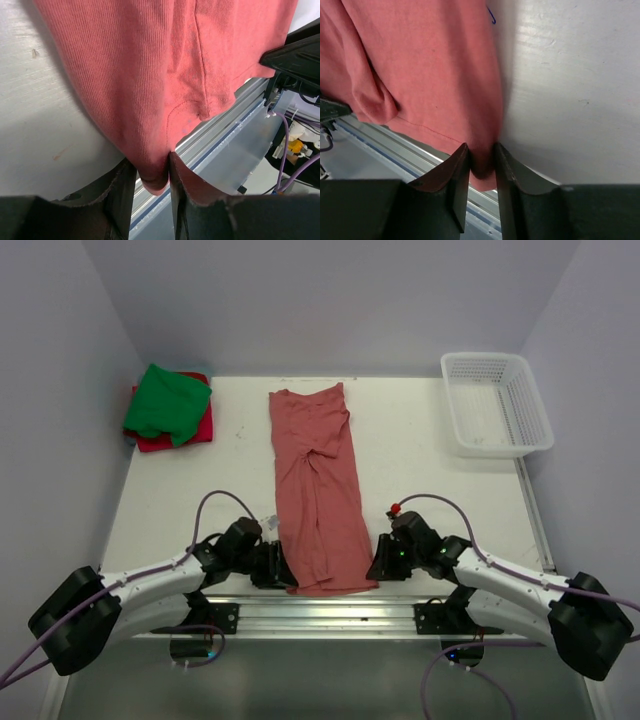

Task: Fold and stack the t-shirts
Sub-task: Grab the bottom of the folded rectangular tshirt with both arms, then fold the folded rectangular tshirt in 1/3 of the way

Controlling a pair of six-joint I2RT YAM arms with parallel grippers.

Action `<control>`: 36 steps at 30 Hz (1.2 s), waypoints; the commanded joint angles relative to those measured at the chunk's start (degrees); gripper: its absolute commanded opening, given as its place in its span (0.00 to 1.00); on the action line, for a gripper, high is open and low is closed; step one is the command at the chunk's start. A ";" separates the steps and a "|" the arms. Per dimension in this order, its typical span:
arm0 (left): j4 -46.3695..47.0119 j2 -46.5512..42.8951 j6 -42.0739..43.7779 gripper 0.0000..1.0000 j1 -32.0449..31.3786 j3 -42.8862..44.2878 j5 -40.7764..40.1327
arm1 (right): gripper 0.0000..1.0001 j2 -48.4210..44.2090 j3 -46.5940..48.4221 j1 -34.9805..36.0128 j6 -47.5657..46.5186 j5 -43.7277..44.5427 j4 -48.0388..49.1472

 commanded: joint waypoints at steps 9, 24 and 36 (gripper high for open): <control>-0.97 -1.45 3.48 0.00 -0.61 -0.72 -6.84 | 0.00 -0.18 2.15 1.71 -0.16 1.74 -1.90; -7.40 -8.15 16.30 0.00 -0.79 13.43 -30.37 | 0.00 12.12 22.71 0.14 -12.29 15.00 0.64; 9.99 3.37 30.20 0.00 7.28 20.63 -39.11 | 0.00 22.67 36.76 -5.93 -20.02 21.69 5.91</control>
